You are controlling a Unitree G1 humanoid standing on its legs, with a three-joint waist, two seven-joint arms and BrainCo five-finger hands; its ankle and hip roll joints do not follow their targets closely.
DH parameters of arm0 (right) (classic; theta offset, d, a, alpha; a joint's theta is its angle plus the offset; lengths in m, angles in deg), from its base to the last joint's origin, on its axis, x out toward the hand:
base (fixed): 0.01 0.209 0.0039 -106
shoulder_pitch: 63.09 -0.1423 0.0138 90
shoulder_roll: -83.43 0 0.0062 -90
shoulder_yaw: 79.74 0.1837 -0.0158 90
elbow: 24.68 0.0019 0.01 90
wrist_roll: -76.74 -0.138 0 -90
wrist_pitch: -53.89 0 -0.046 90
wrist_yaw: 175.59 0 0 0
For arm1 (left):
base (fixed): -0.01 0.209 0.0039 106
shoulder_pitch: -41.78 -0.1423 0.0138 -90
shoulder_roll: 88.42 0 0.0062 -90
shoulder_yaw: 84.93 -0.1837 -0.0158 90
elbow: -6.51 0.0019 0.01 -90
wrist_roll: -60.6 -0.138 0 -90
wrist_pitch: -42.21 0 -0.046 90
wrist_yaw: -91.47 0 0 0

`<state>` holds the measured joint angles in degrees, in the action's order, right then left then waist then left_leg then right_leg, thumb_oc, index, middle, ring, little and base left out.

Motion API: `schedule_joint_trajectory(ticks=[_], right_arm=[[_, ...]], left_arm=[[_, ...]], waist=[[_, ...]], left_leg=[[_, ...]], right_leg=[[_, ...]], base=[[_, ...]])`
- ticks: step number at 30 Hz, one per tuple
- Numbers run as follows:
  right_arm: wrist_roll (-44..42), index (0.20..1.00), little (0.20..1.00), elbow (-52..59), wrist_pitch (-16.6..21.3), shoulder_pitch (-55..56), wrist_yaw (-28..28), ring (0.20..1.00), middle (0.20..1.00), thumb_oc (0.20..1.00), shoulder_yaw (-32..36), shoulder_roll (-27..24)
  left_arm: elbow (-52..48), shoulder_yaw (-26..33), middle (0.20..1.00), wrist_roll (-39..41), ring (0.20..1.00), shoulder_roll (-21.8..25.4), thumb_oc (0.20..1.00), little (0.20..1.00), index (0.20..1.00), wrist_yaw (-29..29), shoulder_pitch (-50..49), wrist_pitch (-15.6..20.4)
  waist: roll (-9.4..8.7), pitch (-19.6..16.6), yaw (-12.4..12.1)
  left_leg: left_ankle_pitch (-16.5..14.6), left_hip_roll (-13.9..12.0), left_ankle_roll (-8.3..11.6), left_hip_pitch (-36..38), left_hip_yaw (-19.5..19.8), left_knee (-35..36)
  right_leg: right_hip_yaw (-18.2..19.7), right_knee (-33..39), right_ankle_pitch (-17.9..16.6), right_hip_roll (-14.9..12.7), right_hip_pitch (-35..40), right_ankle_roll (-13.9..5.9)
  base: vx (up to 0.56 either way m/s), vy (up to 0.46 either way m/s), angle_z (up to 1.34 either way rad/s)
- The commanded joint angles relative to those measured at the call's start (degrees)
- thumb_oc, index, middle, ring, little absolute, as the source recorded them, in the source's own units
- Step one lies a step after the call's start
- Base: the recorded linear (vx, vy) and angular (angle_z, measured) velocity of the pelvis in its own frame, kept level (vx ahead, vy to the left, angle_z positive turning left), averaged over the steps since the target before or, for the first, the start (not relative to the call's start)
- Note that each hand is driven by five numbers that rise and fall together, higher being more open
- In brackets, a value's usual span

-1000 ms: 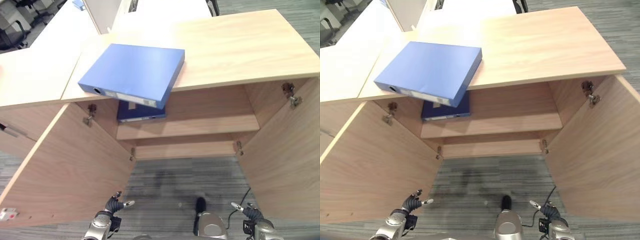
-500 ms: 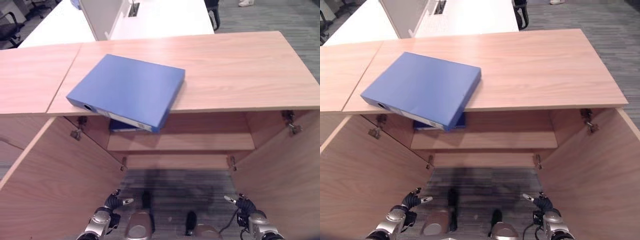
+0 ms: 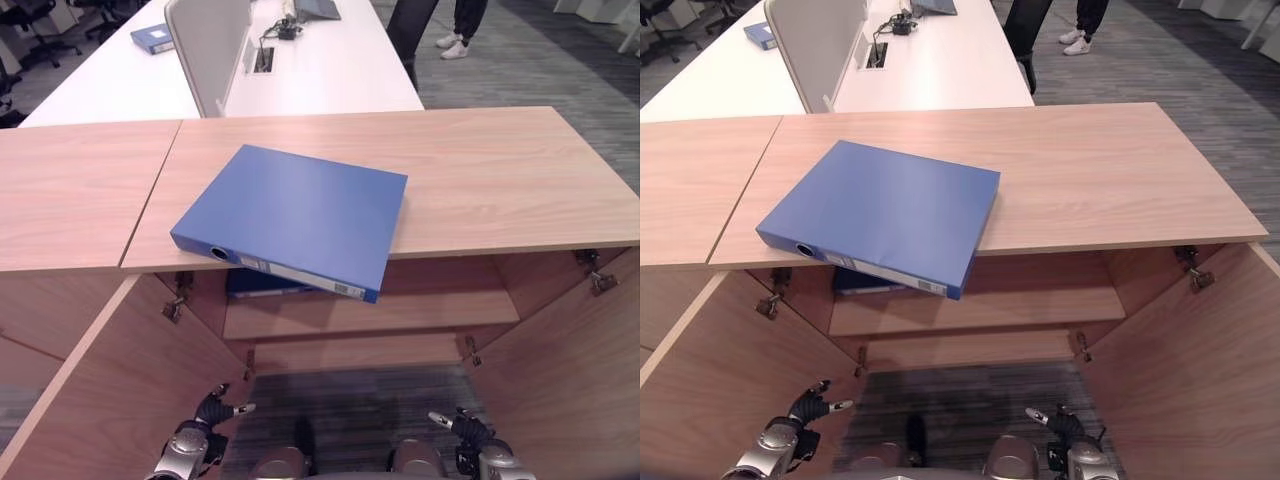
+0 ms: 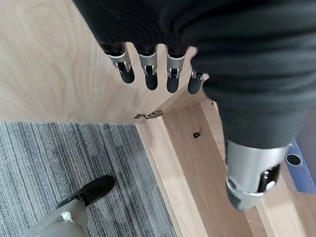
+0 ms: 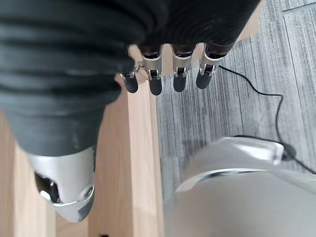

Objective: Put the empty folder in the office cabinet

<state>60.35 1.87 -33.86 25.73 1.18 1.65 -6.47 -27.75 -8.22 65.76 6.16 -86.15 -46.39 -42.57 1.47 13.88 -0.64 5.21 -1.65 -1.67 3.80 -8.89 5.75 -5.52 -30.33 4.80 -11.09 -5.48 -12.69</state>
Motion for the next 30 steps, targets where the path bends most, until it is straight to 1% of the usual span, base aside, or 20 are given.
schedule_joint_trajectory(ticks=[1, 2, 4, 6, 7, 8, 10, 12, 13, 14, 16, 17, 18, 20, 21, 22, 24, 27, 28, 30], right_arm=[[0.7, 1.0, 1.0, 2.8, 1.4, -1.4, -0.2, 1.0, 1.0, 1.0, 0.8, -0.9], [0.7, 1.0, 1.0, 2.8, 1.6, -1.5, -0.2, 1.0, 1.0, 1.0, 0.8, -0.7], [1.0, 1.0, 1.0, 3.0, 1.4, -2.0, -0.1, 1.0, 1.0, 1.0, 0.6, -0.7], [1.2, 1.0, 1.0, 3.3, 1.5, -2.4, -0.2, 1.0, 1.0, 1.0, 0.4, -0.9], [1.2, 1.0, 1.0, 3.3, 1.5, -2.4, -0.2, 1.0, 1.0, 1.0, 0.5, -0.9], [1.4, 1.0, 1.0, 3.3, 1.4, -2.6, -0.1, 1.0, 1.0, 1.0, 0.3, -1.0], [1.5, 1.0, 1.0, 3.8, 1.2, -2.3, 0.0, 1.0, 1.0, 1.0, 0.4, -1.0], [2.0, 1.0, 1.0, 3.9, 1.2, -2.0, 0.2, 1.0, 1.0, 1.0, 0.1, -1.1], [2.2, 1.0, 1.0, 3.8, 1.2, -2.1, 0.2, 1.0, 1.0, 1.0, -0.1, -1.0], [2.6, 1.0, 1.0, 3.8, 1.1, -2.1, 0.3, 1.0, 1.0, 1.0, -0.4, -1.0], [2.8, 1.0, 1.0, 4.4, 1.1, -2.0, 0.4, 1.0, 1.0, 1.0, -0.8, -1.1], [2.8, 1.0, 1.0, 4.4, 1.1, -2.0, 0.4, 1.0, 1.0, 1.0, -0.8, -1.1], [2.7, 1.0, 1.0, 4.9, 1.2, -1.9, 0.3, 1.0, 1.0, 1.0, -1.0, -1.5], [2.7, 1.0, 1.0, 5.1, 1.3, -1.4, 0.2, 1.0, 1.0, 1.0, -1.1, -2.2], [2.7, 1.0, 1.0, 5.1, 1.3, -1.4, 0.2, 1.0, 1.0, 1.0, -1.1, -2.3], [2.6, 1.0, 1.0, 5.1, 1.3, -1.4, 0.2, 1.0, 1.0, 1.0, -1.2, -2.9], [2.5, 1.0, 1.0, 4.6, 1.5, -2.1, -0.4, 1.0, 1.0, 1.0, -1.1, -4.4], [2.3, 1.0, 1.0, 4.3, 1.6, -2.5, -0.6, 1.0, 1.0, 1.0, -1.0, -5.0], [2.1, 1.0, 1.0, 3.6, 1.5, -3.1, -0.7, 1.0, 1.0, 1.0, -0.9, -5.7], [1.9, 1.0, 1.0, 3.4, 1.5, -3.0, -0.7, 1.0, 1.0, 1.0, -0.6, -6.2]], left_arm=[[-1.8, 1.9, 1.0, -1.1, 1.0, 1.2, 1.0, 1.0, 1.0, 0.3, 1.1, 1.3], [-1.4, 1.8, 1.0, -0.9, 1.0, 1.2, 1.0, 1.0, 1.0, 0.5, 1.4, 1.5], [-1.3, 1.7, 1.0, -0.4, 1.0, 1.2, 1.0, 1.0, 1.0, 0.7, 1.8, 1.5], [-1.9, 1.8, 1.0, 0.0, 1.0, 1.3, 1.0, 1.0, 1.0, 0.8, 1.8, 1.5], [-1.9, 1.8, 1.0, 0.0, 1.0, 1.3, 1.0, 1.0, 1.0, 0.8, 1.8, 1.5], [-2.3, 1.7, 1.0, -0.1, 1.0, 1.5, 1.0, 1.0, 1.0, 0.7, 1.7, 1.5], [-3.5, 2.0, 1.0, 0.4, 1.0, 1.8, 1.0, 1.0, 1.0, 0.9, 1.0, 1.7], [-3.5, 2.6, 1.0, 0.6, 1.0, 1.8, 1.0, 1.0, 1.0, 1.0, 0.3, 1.8], [-3.3, 2.8, 1.0, 0.8, 1.0, 1.6, 1.0, 1.0, 1.0, 1.0, 0.0, 1.9], [-3.0, 2.9, 1.0, 1.0, 1.0, 1.4, 1.0, 1.0, 1.0, 1.0, -0.2, 2.0], [-2.5, 2.9, 1.0, 1.0, 1.0, 1.0, 1.0, 1.0, 1.0, 1.0, -0.4, 2.0], [-2.5, 2.9, 1.0, 1.0, 1.0, 1.0, 1.0, 1.0, 1.0, 1.0, -0.4, 2.1], [-2.5, 3.1, 1.0, 1.7, 1.0, 0.5, 1.0, 1.0, 1.0, 1.0, -0.5, 2.0], [-2.3, 3.1, 1.0, 2.0, 1.0, 0.0, 1.0, 1.0, 1.0, 1.1, -0.5, 2.1], [-2.3, 3.1, 1.0, 2.0, 1.0, 0.0, 1.0, 1.0, 1.0, 1.1, -0.5, 2.1], [-2.1, 3.0, 1.0, 2.4, 1.0, -0.4, 1.0, 1.0, 1.0, 1.0, -0.5, 2.0], [-1.8, 2.6, 1.0, 3.0, 1.0, -1.1, 1.0, 1.0, 1.0, 1.3, 0.7, 1.9], [-1.6, 2.3, 1.0, 3.2, 1.0, -1.2, 1.0, 1.0, 1.0, 1.4, 1.4, 2.0], [-1.7, 1.9, 1.0, 3.4, 1.0, -1.5, 1.0, 1.0, 1.0, 1.3, 1.9, 2.1], [-2.9, 1.7, 1.0, 3.3, 1.0, -1.4, 1.0, 1.0, 1.0, 1.0, 1.5, 2.1]], waist=[[-0.57, 0.4, -0.9], [-0.46, 0.1, -1.0], [-0.62, -0.4, -1.1], [-0.26, -0.6, -2.0], [-0.3, -0.5, -2.0], [-0.84, -1.3, -2.9], [-1.51, -2.3, -3.5], [-1.85, -3.1, -4.4], [-1.94, -3.4, -4.8], [-1.98, -3.7, -5.1], [-1.72, -3.7, -5.2], [-1.63, -3.7, -5.1], [-1.29, -3.5, -5.0], [-0.89, -3.1, -4.9], [-0.81, -3.1, -4.8], [-0.26, -2.8, -4.7], [0.38, -1.4, -4.6], [0.33, -0.7, -4.5], [-0.35, -0.3, -4.1], [-1.16, -0.2, -3.4]], left_leg=[[-8.2, -1.0, 2.98, 3.1, 0.2, -3.7], [-8.1, -1.3, 3.27, 2.6, 0.3, -4.0], [-8.1, -1.7, 3.67, 1.0, 0.4, -5.0], [-7.8, -3.1, 3.96, -1.0, -0.7, -6.6], [-8.0, -3.1, 3.96, -1.1, -0.6, -6.8], [-7.4, -3.1, 4.38, -3.1, -0.7, -7.7], [-6.6, -3.3, 5.06, -4.0, -0.5, -8.0], [-5.7, -4.4, 6.03, -4.4, -1.5, -7.8], [-5.1, -5.0, 6.53, -4.2, -1.9, -7.2], [-4.4, -5.6, 7.1, -4.3, -2.1, -6.8], [-2.8, -7.3, 8.44, -4.6, -1.6, -6.2], [-2.7, -7.4, 8.54, -4.5, -1.5, -6.1], [-1.0, -8.8, 9.77, -4.8, -1.0, -5.6], [0.3, -10.0, 10.79, -5.0, -0.1, -5.0], [0.4, -10.0, 10.85, -5.0, 0.0, -5.0], [2.6, -11.2, 11.84, -5.5, 0.4, -4.0], [5.9, -12.6, 13.97, -7.9, 1.4, -3.6], [6.2, -12.8, 14.34, -9.5, 2.0, -4.8], [4.1, -12.3, 13.82, -10.1, 3.1, -7.9], [0.3, -11.1, 13.1, -8.2, 4.8, -12.0]], right_leg=[[-4.0, 12.3, -2.9, -2.4, 4.3, 1.44], [-4.2, 13.4, -3.2, -3.5, 4.6, 1.76], [-2.5, 14.3, -5.1, -5.5, 4.0, 1.53], [-3.4, 13.3, -6.0, -7.6, 4.8, 1.71], [-3.4, 13.2, -6.0, -7.7, 4.8, 1.69], [-3.5, 14.1, -7.5, -8.8, 7.8, 1.42], [-2.5, 15.4, -8.3, -9.4, 8.8, 0.57], [-4.2, 18.6, -8.1, -9.8, 10.5, -0.01], [-5.3, 20.6, -7.7, -9.5, 11.7, -0.25], [-5.9, 22.8, -6.2, -8.7, 12.7, -0.31], [-5.6, 26.8, -2.7, -6.5, 14.3, 0.15], [-5.6, 26.8, -2.7, -6.3, 14.4, 0.26], [-5.1, 29.6, -1.5, -4.3, 15.1, 0.89], [-5.7, 32.3, -0.8, -2.3, 16.6, 1.7], [-5.9, 32.5, -0.9, -2.2, 16.7, 1.76], [-6.6, 34.5, -0.4, -0.5, 17.8, 2.22], [-8.3, 35.3, 0.5, 1.1, 18.1, 3.17], [-9.1, 35.2, 0.5, 1.2, 18.1, 3.5], [-9.7, 34.8, -0.1, 1.1, 17.0, 4.19], [-10.2, 34.2, -0.9, 0.5, 15.8, 4.87]], base=[[-0.01, -0.112, 0.27], [-0.02, -0.143, 0.13], [-0.06, -0.16, 0.06], [-0.11, -0.146, 0.01], [-0.14, -0.206, -0.01], [-0.1, -0.209, -0.01], [-0.09, -0.264, -0.15], [-0.06, -0.256, -0.16], [-0.06, -0.281, -0.24], [-0.05, -0.28, -0.31], [-0.04, -0.228, -0.13], [-0.05, -0.269, -0.05], [-0.04, -0.262, -0.03], [-0.04, -0.267, 0.06], [-0.05, -0.259, 0.13], [-0.08, -0.235, 0.23], [-0.16, -0.248, 0.29], [-0.14, -0.103, 0.26], [-0.19, -0.114, 0.31], [-0.22, -0.117, 0.19]])
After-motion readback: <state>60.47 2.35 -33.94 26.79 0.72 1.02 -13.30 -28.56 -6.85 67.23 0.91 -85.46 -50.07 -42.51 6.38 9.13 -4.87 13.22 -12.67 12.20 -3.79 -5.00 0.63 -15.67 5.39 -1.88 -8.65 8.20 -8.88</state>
